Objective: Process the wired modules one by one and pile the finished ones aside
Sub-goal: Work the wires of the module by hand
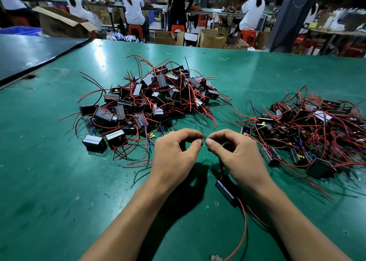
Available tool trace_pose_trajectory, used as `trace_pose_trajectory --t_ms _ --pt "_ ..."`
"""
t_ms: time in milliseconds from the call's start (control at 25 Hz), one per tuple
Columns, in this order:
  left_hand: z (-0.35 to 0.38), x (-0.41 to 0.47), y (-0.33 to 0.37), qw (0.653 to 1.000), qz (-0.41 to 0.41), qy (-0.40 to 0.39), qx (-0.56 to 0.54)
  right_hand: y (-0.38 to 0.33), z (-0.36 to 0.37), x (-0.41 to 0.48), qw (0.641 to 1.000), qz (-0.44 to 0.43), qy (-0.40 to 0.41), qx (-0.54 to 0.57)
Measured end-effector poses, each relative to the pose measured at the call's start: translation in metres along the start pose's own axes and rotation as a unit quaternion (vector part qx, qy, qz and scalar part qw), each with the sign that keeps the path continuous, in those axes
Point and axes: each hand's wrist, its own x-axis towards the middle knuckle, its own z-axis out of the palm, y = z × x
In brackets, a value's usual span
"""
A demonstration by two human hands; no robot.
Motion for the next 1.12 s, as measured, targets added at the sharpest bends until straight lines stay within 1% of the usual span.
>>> trace_pose_trajectory --t_ms 120,400,560,680,800,880,960,1040,1080,1120 --pt "-0.001 0.0 0.001 1.0 0.0 -0.004 0.006 -0.001 0.0 0.0 1.0 0.001 0.002 0.001" --pt "0.002 0.0 -0.001 1.0 0.014 0.016 -0.003 0.0 0.002 -0.002 1.0 -0.018 0.001 -0.018" --pt "0.0 -0.001 -0.004 0.995 0.082 0.0 0.065 -0.005 0.003 -0.002 0.998 -0.051 0.026 -0.009" --pt "0.0 -0.001 -0.008 0.982 0.135 -0.022 0.132 -0.008 0.005 0.001 0.995 -0.071 0.043 -0.046" --pt "0.0 -0.001 -0.01 0.975 0.158 -0.032 0.154 -0.009 0.005 0.001 0.994 -0.071 0.053 -0.071" --pt "0.0 -0.001 -0.01 0.973 0.166 -0.03 0.159 -0.01 0.005 0.002 0.997 -0.039 0.044 -0.054" --pt "0.0 -0.001 -0.009 0.968 0.182 -0.027 0.169 -0.01 0.005 0.003 0.999 0.039 0.026 0.006" --pt "0.0 -0.001 -0.009 0.964 0.199 -0.031 0.176 -0.009 0.005 0.004 0.99 0.119 0.008 0.08" --pt "0.0 0.0 -0.01 0.964 0.2 -0.035 0.174 -0.008 0.006 0.004 0.986 0.136 0.004 0.1" --pt "-0.001 0.001 -0.01 0.965 0.197 -0.039 0.168 -0.007 0.006 0.004 0.986 0.131 0.007 0.101"
